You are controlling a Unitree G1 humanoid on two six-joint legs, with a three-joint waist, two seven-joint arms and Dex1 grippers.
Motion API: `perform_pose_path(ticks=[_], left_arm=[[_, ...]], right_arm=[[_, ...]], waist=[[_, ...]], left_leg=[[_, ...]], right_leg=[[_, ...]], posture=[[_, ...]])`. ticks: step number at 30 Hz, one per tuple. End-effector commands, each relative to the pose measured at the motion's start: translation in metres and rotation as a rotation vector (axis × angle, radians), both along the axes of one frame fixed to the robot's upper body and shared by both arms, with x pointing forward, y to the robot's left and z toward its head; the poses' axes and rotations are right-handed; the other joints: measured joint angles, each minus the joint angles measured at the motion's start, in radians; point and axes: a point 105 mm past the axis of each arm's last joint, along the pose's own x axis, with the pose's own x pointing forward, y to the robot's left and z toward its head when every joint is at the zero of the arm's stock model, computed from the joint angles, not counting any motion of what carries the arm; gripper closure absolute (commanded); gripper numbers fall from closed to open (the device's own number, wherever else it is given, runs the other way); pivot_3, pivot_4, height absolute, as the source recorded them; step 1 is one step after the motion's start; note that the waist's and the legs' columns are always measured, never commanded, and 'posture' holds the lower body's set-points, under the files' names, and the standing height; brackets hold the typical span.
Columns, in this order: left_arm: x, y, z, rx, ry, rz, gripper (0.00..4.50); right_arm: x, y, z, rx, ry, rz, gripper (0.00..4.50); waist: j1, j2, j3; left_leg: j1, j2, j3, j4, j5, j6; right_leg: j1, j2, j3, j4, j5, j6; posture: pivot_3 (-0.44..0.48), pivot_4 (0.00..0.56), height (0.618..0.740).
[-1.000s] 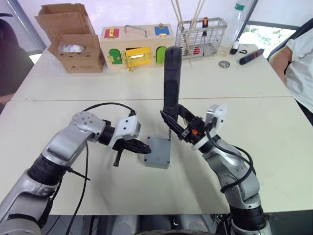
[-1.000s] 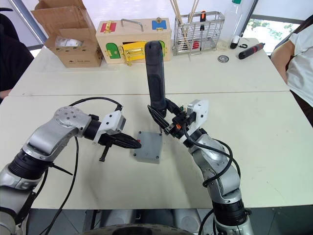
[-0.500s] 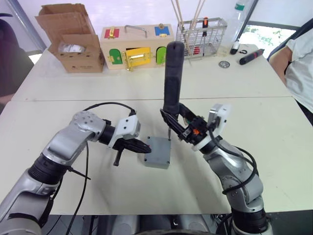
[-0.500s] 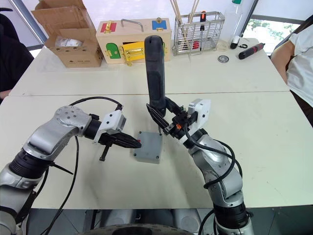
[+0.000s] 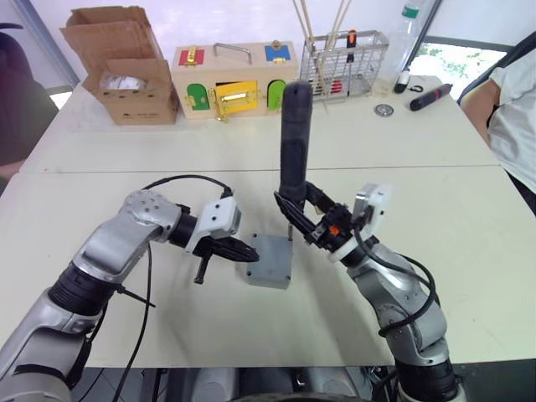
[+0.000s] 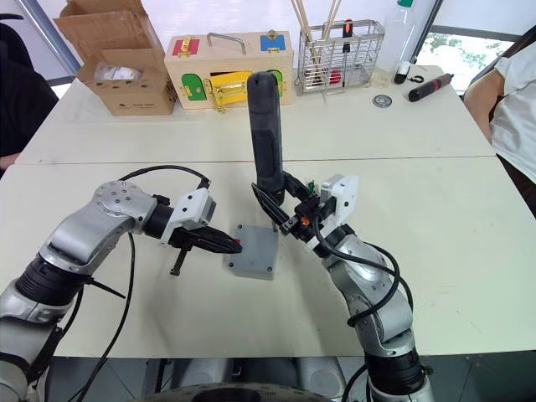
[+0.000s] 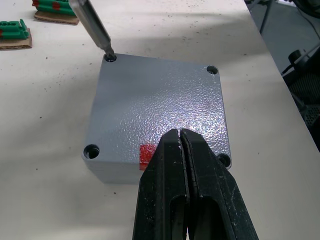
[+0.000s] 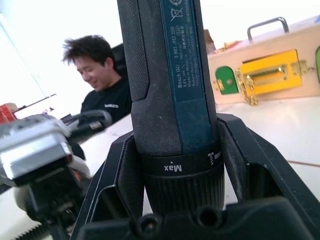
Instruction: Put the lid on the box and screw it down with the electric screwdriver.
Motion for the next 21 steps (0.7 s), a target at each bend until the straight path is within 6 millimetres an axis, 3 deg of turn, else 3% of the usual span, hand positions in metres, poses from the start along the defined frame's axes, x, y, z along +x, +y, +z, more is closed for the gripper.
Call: perform_pose_path(ticks=[1, 21], left_arm=[[0.003, 0.006, -0.005, 0.035, 0.002, 0.026, 4.50], [0.001, 0.008, -0.017, 0.068, -0.002, 0.023, 4.50]], right_arm=[[-0.006, 0.002, 0.010, 0.010, -0.070, 0.014, 2.58], [-0.011, 0.014, -0.012, -0.034, -0.067, 0.049, 2.58]], waist=[[0.000, 0.000, 0.000], [0.000, -0.001, -0.001]], left_leg=[[0.000, 0.000, 0.000, 0.000, 0.000, 0.000], [0.009, 0.000, -0.001, -0.001, -0.001, 0.002]], right_leg=[[0.000, 0.000, 0.000, 0.000, 0.000, 0.000], [0.009, 0.000, 0.000, -0.001, 0.000, 0.000]], posture=[[0.000, 0.150, 0.740], [0.000, 0.150, 0.740]])
